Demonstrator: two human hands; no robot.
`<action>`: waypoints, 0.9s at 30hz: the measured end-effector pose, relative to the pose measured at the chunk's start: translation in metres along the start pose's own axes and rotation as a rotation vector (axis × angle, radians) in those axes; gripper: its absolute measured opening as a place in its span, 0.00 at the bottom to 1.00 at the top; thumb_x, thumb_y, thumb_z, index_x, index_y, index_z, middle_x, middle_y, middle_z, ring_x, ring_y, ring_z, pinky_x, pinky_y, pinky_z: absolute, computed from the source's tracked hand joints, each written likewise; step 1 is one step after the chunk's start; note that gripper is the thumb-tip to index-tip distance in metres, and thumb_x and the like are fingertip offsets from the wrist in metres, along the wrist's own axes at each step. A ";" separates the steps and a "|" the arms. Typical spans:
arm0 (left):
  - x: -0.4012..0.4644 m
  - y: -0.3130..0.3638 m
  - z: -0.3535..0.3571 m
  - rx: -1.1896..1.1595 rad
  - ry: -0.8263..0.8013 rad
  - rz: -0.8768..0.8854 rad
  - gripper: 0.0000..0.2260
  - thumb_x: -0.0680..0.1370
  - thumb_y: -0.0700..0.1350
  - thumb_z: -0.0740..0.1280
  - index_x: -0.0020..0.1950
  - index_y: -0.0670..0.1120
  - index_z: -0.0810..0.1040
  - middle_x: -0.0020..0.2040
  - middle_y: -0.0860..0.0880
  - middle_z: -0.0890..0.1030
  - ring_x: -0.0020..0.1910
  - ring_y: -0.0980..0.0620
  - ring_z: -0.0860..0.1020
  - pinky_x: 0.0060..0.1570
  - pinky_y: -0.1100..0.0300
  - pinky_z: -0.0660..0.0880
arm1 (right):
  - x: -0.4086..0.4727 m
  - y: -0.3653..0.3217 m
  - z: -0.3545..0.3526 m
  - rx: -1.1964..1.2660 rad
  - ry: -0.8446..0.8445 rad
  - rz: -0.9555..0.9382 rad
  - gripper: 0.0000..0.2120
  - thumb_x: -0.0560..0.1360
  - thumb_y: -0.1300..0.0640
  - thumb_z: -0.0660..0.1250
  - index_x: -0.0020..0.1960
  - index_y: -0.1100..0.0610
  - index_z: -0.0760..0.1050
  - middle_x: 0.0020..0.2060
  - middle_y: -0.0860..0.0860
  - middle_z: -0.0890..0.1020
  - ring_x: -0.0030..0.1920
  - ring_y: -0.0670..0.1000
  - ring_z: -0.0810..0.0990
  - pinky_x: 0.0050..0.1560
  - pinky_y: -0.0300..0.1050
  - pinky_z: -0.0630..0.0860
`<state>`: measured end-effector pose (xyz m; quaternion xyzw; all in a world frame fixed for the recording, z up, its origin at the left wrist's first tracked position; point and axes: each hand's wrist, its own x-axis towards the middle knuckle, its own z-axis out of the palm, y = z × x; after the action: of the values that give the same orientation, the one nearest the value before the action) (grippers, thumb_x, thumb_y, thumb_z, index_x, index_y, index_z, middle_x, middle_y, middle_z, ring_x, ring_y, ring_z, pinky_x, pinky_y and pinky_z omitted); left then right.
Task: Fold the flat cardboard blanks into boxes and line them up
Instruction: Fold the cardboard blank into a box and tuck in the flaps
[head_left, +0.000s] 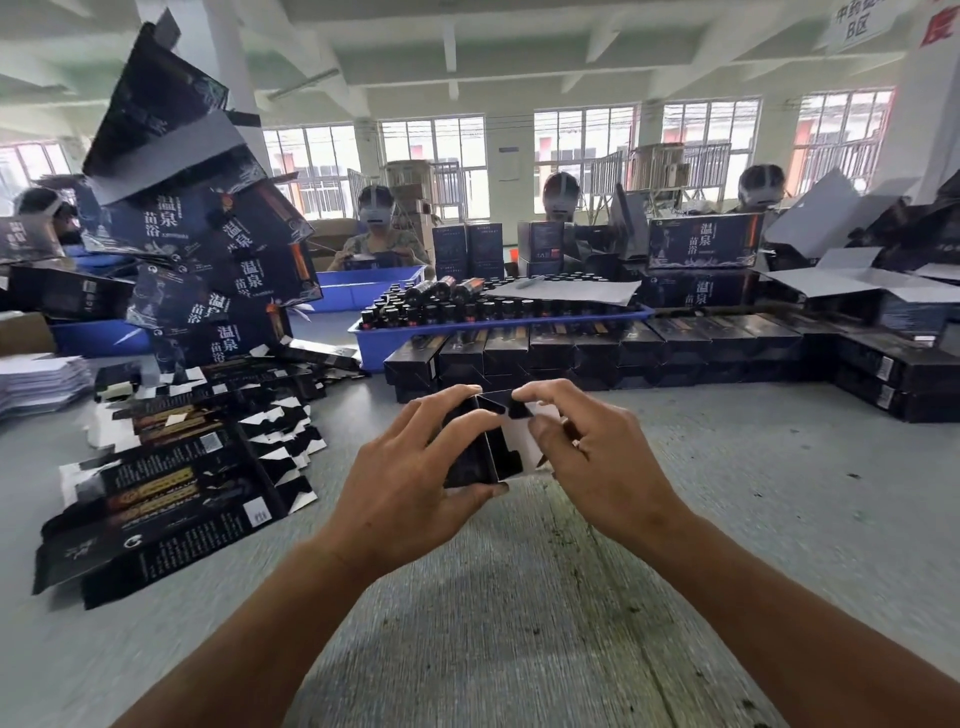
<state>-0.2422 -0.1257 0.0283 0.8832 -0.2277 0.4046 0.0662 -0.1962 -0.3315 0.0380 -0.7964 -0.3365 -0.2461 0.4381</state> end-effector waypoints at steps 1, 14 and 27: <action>0.000 0.001 0.000 -0.001 0.001 -0.004 0.31 0.72 0.59 0.73 0.71 0.52 0.68 0.71 0.46 0.73 0.65 0.44 0.76 0.48 0.46 0.82 | 0.000 -0.001 -0.001 -0.006 -0.001 0.004 0.13 0.82 0.59 0.63 0.64 0.48 0.78 0.45 0.33 0.79 0.43 0.32 0.77 0.42 0.26 0.70; -0.003 -0.006 0.004 0.021 -0.005 -0.070 0.27 0.73 0.54 0.74 0.71 0.53 0.74 0.72 0.46 0.71 0.66 0.43 0.75 0.44 0.45 0.82 | 0.000 0.000 -0.005 0.020 -0.302 0.054 0.36 0.72 0.51 0.73 0.78 0.45 0.64 0.68 0.38 0.73 0.60 0.39 0.76 0.55 0.35 0.75; -0.004 0.002 0.008 0.006 0.020 -0.043 0.24 0.73 0.54 0.74 0.68 0.53 0.77 0.72 0.44 0.72 0.64 0.42 0.76 0.44 0.44 0.83 | -0.004 -0.003 0.002 0.036 -0.017 0.068 0.23 0.75 0.55 0.74 0.68 0.47 0.74 0.46 0.37 0.80 0.41 0.36 0.80 0.41 0.29 0.75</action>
<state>-0.2400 -0.1280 0.0202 0.8840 -0.2066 0.4127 0.0744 -0.2007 -0.3298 0.0351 -0.8014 -0.3172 -0.2183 0.4577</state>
